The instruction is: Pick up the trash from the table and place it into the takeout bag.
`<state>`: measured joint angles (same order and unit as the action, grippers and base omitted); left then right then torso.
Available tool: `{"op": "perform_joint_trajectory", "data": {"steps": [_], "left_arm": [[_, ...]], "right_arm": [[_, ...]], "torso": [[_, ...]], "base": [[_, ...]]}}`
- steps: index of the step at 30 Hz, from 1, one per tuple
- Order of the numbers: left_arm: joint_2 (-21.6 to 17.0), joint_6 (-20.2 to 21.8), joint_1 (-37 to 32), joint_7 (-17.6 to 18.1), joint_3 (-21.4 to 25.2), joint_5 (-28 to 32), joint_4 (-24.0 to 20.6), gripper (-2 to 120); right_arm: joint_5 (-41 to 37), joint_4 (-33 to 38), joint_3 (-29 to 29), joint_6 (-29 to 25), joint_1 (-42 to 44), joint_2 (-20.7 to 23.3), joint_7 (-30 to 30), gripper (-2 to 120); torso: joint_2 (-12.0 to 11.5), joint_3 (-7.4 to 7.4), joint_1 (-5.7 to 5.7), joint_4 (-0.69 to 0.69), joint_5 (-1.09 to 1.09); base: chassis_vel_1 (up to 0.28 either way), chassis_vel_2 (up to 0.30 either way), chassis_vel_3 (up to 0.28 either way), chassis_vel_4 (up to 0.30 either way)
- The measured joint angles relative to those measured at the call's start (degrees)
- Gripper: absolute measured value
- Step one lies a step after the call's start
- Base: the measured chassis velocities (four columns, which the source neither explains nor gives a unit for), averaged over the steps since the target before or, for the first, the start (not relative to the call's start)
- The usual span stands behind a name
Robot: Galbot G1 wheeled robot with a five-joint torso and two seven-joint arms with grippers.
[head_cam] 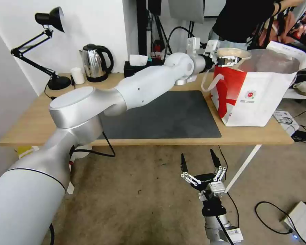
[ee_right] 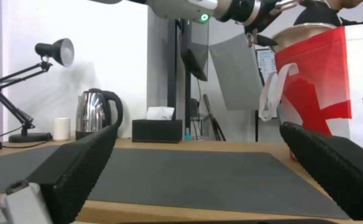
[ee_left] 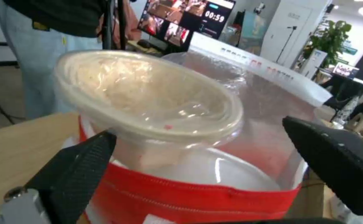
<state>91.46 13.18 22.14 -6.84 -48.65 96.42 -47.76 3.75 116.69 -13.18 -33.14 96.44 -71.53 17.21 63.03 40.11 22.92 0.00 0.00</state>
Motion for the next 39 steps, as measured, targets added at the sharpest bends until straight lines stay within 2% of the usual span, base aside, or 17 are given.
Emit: {"op": "perform_joint_trajectory", "data": {"steps": [7, 21, 39], "left_arm": [[0.0, -0.5, 0.0, 0.5, 0.3, 0.1, -1.4, 100], [-0.5, 1.4, 0.1, 2.6, 4.7, -0.7, -2.9, 100], [-0.9, 1.5, -0.1, 3.1, 4.4, -2.2, -3.5, 100]], "right_arm": [[0.0, 0.0, 0.0, 0.0, 0.0, 0.0, 0.0, 100], [0.0, 0.0, 0.0, 0.0, 0.0, 0.0, 0.0, 100], [0.0, 0.0, 0.0, 0.0, 0.0, 0.0, 0.0, 100]], "torso": [[0.0, 0.00, 0.00, -0.01, 0.00], [0.0, 0.00, 0.00, 0.00, 0.00], [0.0, 0.00, 0.00, -0.01, 0.00]], "base": [[0.000, 0.000, 0.000, 0.000], [0.000, 0.000, 0.000, 0.000], [0.000, 0.000, 0.000, 0.000]]}}
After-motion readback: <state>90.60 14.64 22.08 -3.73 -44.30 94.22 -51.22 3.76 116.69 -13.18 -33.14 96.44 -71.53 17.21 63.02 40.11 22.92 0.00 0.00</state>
